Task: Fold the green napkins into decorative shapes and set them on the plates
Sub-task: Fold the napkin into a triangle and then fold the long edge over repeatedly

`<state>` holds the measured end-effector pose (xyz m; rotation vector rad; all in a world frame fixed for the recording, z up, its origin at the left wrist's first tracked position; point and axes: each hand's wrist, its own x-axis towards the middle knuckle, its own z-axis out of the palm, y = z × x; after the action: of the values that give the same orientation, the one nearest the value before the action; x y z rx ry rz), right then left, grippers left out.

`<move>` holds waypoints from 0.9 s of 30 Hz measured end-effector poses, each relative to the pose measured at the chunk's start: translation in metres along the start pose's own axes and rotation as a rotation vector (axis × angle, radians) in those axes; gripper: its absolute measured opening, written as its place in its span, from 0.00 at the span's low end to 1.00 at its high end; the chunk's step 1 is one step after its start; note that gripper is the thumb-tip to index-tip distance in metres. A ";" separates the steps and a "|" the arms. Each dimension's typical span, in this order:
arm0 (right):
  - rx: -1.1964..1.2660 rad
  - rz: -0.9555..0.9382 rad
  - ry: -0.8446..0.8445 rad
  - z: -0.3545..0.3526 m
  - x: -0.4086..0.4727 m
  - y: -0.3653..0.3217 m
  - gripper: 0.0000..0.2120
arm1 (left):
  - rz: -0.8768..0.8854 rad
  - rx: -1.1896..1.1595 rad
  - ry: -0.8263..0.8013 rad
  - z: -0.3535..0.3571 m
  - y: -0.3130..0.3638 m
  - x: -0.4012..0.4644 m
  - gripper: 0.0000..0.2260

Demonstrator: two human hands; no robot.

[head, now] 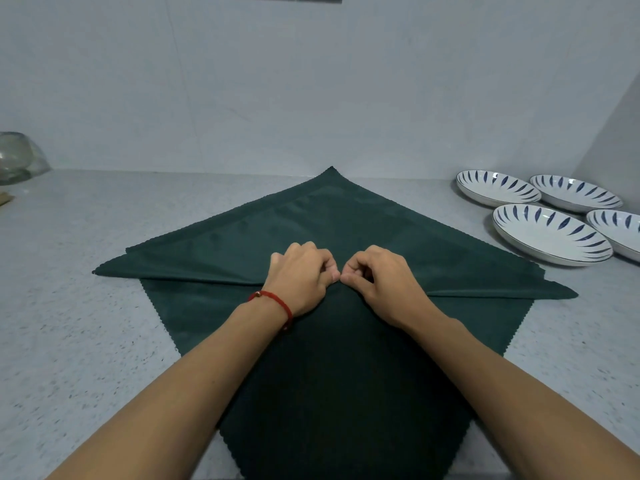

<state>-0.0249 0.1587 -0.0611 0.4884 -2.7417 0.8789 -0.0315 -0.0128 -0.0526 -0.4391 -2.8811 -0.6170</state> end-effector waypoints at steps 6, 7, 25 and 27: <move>0.087 0.268 -0.204 -0.019 0.018 -0.009 0.07 | 0.122 0.058 0.047 -0.008 0.001 -0.008 0.02; 0.084 0.300 -0.218 -0.020 0.020 -0.011 0.06 | 0.126 0.071 0.033 -0.009 0.001 -0.008 0.03; -0.067 0.239 -0.213 -0.018 0.021 -0.019 0.07 | 0.076 -0.032 -0.045 -0.013 -0.003 0.001 0.03; -0.108 0.235 -0.193 -0.017 0.019 -0.021 0.07 | 0.081 0.020 -0.057 -0.013 0.000 0.002 0.05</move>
<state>-0.0322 0.1477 -0.0311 0.2449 -3.0509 0.7633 -0.0325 -0.0176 -0.0403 -0.5765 -2.9031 -0.5713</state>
